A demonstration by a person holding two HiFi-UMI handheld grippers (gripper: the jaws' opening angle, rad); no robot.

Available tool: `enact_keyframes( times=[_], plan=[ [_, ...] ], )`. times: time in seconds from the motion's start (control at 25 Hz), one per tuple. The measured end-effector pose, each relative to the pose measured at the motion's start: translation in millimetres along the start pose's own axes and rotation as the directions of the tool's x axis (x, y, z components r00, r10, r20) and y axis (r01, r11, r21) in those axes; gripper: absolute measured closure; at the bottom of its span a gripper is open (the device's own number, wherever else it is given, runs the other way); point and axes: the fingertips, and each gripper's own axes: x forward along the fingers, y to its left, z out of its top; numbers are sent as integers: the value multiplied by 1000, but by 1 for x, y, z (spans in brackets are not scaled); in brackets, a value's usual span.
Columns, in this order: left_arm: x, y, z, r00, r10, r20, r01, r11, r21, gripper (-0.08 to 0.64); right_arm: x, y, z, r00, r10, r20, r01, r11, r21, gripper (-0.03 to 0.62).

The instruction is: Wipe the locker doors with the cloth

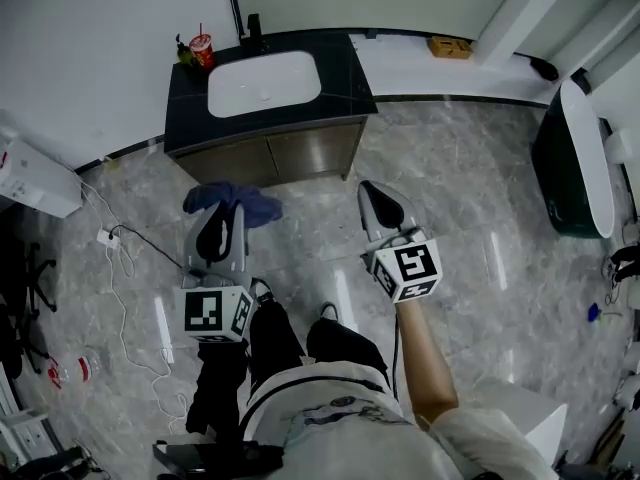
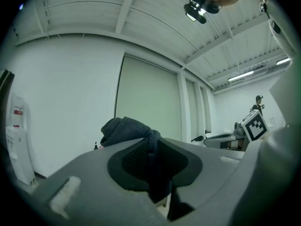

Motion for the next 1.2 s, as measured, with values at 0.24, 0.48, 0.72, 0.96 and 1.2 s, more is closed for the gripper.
enact_keyframes(
  times=[0.24,0.48,0.72,0.96,1.2],
  plan=[
    [-32,-35,8,999,42,-7,-42,998,-38,495,-45,7,29,999,9,52,-13,997,81,589],
    [-41,-38,15,999,38,-5,-38,999,-28,495,-53,24,47,999,17,52,-19,999,35,589],
    [-39,-46,17,1000,15,-2,-15,1000,-20,495,-57,29,52,998,11,56,-13,1000,21,590],
    [-37,-50,16,1000,1,-10,-1,1000,-28,495,-61,27,51,998,5,56,-7,999,36,591],
    [-31,-48,14,1000,-5,-16,4,999,-33,495,-55,23,50,999,7,51,-9,999,42,589]
  ],
)
